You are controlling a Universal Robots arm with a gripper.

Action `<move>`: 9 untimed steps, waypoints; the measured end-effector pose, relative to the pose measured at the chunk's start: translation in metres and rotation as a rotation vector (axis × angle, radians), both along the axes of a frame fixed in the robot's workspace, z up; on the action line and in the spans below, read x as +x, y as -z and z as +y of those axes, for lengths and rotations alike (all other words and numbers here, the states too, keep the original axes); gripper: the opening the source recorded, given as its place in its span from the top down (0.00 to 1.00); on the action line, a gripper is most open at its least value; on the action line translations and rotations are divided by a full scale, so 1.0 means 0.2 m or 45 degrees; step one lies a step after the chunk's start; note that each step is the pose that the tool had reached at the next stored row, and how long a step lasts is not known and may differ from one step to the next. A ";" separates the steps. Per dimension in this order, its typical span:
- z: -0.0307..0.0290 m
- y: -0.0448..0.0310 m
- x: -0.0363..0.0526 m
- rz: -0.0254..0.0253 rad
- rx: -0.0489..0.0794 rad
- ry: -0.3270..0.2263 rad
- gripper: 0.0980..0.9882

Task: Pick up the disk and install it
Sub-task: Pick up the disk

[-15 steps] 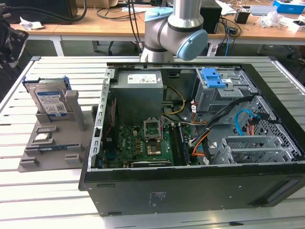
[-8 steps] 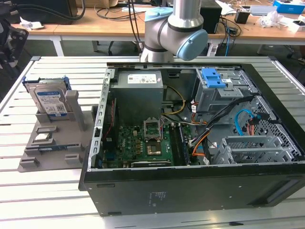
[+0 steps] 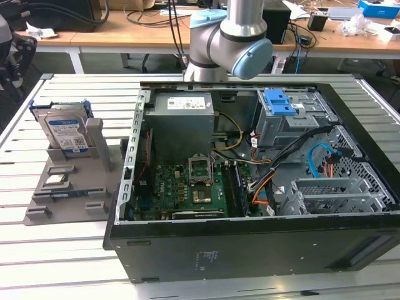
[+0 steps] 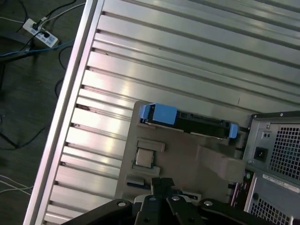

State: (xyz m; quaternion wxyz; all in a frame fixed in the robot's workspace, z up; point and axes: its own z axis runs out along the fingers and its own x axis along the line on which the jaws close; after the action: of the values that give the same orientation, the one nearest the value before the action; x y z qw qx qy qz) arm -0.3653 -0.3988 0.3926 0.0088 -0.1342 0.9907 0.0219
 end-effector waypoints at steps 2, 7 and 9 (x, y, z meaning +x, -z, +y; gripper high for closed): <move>0.000 0.000 0.000 0.0000 0.000 -0.024 0.99; 0.000 0.000 0.000 0.0000 0.000 -0.104 0.99; 0.000 0.000 0.000 0.0000 0.000 -0.128 0.99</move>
State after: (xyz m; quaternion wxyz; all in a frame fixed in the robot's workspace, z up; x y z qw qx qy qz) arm -0.3653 -0.3988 0.3926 0.0077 -0.1838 0.9827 0.0223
